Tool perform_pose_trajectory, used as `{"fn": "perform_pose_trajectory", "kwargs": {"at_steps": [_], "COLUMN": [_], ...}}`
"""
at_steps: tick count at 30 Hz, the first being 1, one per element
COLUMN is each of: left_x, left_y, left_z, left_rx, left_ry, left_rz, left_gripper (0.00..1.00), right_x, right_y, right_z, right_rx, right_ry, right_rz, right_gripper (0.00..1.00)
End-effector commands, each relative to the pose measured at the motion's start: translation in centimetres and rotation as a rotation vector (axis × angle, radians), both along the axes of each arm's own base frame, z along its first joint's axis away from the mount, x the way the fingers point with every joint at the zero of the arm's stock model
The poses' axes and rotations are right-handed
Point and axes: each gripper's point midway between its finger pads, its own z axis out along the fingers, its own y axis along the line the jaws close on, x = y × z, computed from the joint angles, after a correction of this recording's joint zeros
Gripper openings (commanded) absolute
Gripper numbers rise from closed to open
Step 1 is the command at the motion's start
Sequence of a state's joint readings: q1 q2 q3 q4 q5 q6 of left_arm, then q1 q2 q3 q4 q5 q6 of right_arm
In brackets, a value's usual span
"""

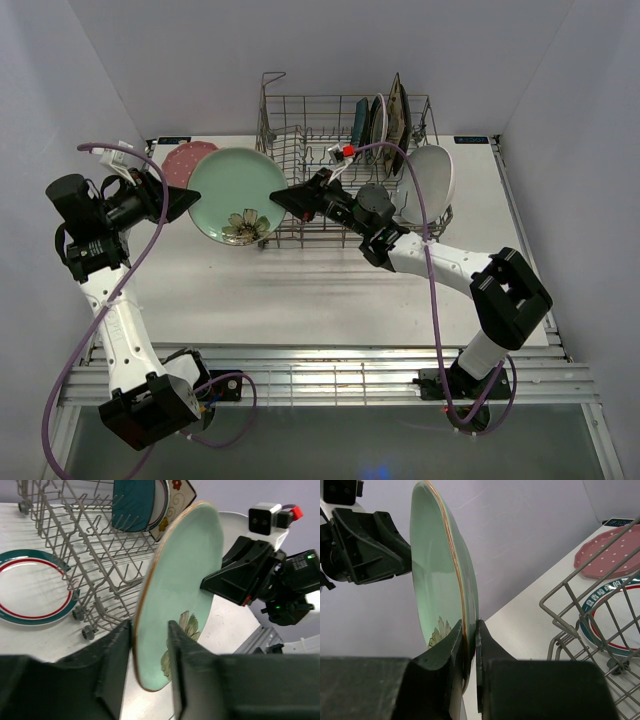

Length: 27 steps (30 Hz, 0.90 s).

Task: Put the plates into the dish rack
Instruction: Insert the plate into the dish rack.

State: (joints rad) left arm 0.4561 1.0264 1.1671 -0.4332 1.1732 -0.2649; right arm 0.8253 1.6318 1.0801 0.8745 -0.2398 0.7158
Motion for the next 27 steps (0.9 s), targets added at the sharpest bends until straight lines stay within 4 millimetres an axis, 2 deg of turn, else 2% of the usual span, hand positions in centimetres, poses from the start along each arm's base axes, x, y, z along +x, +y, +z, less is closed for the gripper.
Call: {"fn": "perform_pose_trajectory", "kwargs": {"at_steps": [1, 3, 7, 8, 12, 22, 27], "left_x": [-1.3, -1.4, -1.4, -1.4, -1.3, -0.4, 0.4], "left_y": [-1.2, -1.2, -1.1, -1.0, -0.7, 0.5, 1.2], "left_z": [1.5, 1.6, 1.8, 1.8, 1.9, 1.1, -0.1], "left_rx": [0.008, 0.012, 0.023, 0.028, 0.050, 0.097, 0.127], "left_ry": [-0.057, -0.062, -0.071, -0.074, -0.082, -0.084, -0.076], "left_rz": [-0.067, -0.066, -0.055, -0.045, 0.001, 0.083, 0.094], "left_gripper": [0.49, 0.53, 0.75, 0.83, 0.96, 0.98, 0.98], "right_x": [0.1, 0.1, 0.3, 0.1, 0.3, 0.7, 1.5], "right_y": [-0.3, -0.5, -0.9, -1.2, -2.2, -5.9, -8.9], "right_z": [4.3, 4.8, 5.5, 6.0, 6.9, 9.5, 11.4], "right_rx": [0.104, 0.111, 0.104, 0.106, 0.090, 0.058, 0.040], "right_ry": [-0.062, -0.068, -0.083, -0.092, -0.109, -0.167, -0.202], "right_rz": [-0.030, -0.041, -0.068, -0.073, -0.125, -0.280, -0.430], "right_gripper": [0.08, 0.08, 0.08, 0.08, 0.08, 0.08, 0.08]}}
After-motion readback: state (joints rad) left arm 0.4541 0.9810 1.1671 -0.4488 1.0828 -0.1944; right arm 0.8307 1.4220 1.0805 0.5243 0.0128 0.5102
